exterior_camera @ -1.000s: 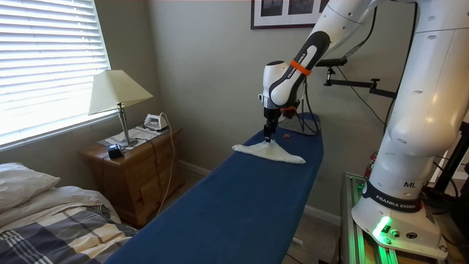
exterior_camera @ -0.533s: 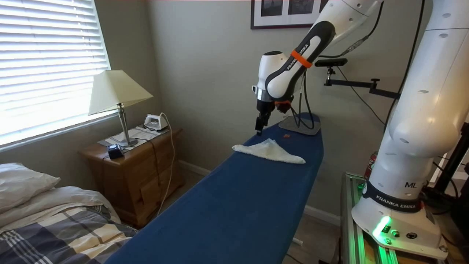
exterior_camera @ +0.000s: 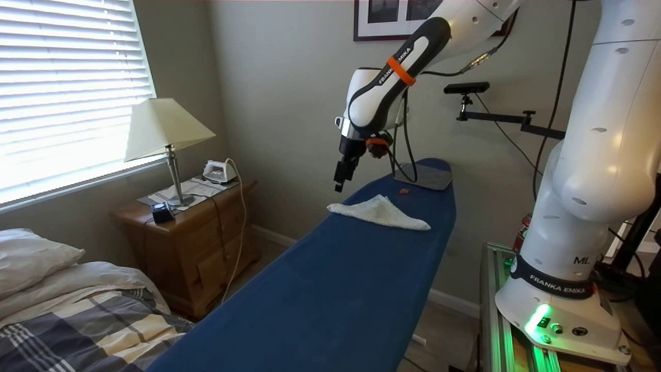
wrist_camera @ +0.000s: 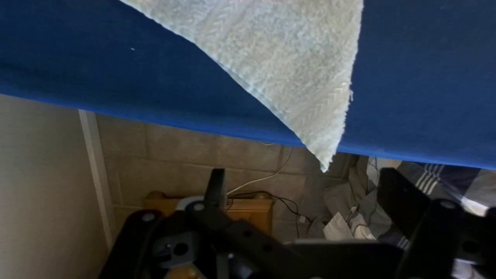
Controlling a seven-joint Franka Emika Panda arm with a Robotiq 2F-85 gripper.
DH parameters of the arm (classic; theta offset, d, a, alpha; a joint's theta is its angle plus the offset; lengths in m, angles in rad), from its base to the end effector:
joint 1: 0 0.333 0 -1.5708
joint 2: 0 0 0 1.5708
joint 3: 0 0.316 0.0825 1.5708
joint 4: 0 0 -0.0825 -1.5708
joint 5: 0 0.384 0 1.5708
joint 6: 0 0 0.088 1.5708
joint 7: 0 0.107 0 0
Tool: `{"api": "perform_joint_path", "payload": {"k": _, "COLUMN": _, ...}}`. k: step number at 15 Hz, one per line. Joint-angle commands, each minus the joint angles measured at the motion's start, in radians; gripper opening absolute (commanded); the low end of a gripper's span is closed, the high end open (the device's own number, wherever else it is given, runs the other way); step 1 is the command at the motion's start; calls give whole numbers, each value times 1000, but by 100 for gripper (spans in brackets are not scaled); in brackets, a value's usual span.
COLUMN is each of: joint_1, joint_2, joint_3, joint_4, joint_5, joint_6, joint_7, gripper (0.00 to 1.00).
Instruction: Fold the cloth
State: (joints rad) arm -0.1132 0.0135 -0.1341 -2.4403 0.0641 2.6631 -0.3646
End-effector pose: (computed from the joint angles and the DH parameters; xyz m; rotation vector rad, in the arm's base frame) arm 0.4868 -0.1248 0.3172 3.0919 0.0985 0.3257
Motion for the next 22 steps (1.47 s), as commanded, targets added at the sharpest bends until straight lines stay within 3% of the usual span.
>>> {"api": "perform_joint_path", "payload": {"k": 1, "joint_1": -3, "joint_2": 82, "joint_3": 23, "joint_4": 71, "joint_5": 91, "joint_6": -14, "joint_7": -82, "gripper": 100}}
{"api": "perform_joint_path", "payload": {"k": 8, "joint_1": -36, "joint_2": 176, "joint_3": 83, "joint_4": 129, "joint_5": 168, "joint_6": -16, "joint_7": -155, "gripper": 100}}
{"api": "perform_joint_path", "payload": {"k": 9, "joint_1": -41, "joint_2": 187, "joint_3": 90, "joint_4": 134, "joint_5": 171, "joint_6": -17, "joint_7": -159, "gripper": 93}}
{"api": "perform_joint_path", "payload": {"k": 10, "joint_1": -45, "joint_2": 196, "joint_3": 97, "joint_4": 139, "joint_5": 171, "joint_6": -19, "joint_7": -161, "gripper": 76}}
{"api": "perform_joint_path", "payload": {"k": 11, "joint_1": -49, "joint_2": 204, "joint_3": 103, "joint_4": 143, "joint_5": 169, "joint_6": -19, "joint_7": -162, "gripper": 66}}
{"api": "perform_joint_path", "payload": {"k": 14, "joint_1": -61, "joint_2": 219, "joint_3": 116, "joint_4": 153, "joint_5": 157, "joint_6": -22, "joint_7": -156, "gripper": 44}}
{"api": "perform_joint_path", "payload": {"k": 19, "joint_1": -74, "joint_2": 229, "joint_3": 126, "joint_4": 162, "joint_5": 147, "joint_6": -27, "joint_7": -154, "gripper": 9}}
{"api": "perform_joint_path", "payload": {"k": 22, "joint_1": -75, "joint_2": 222, "joint_3": 127, "joint_4": 160, "joint_5": 139, "joint_6": -36, "joint_7": -151, "gripper": 1}}
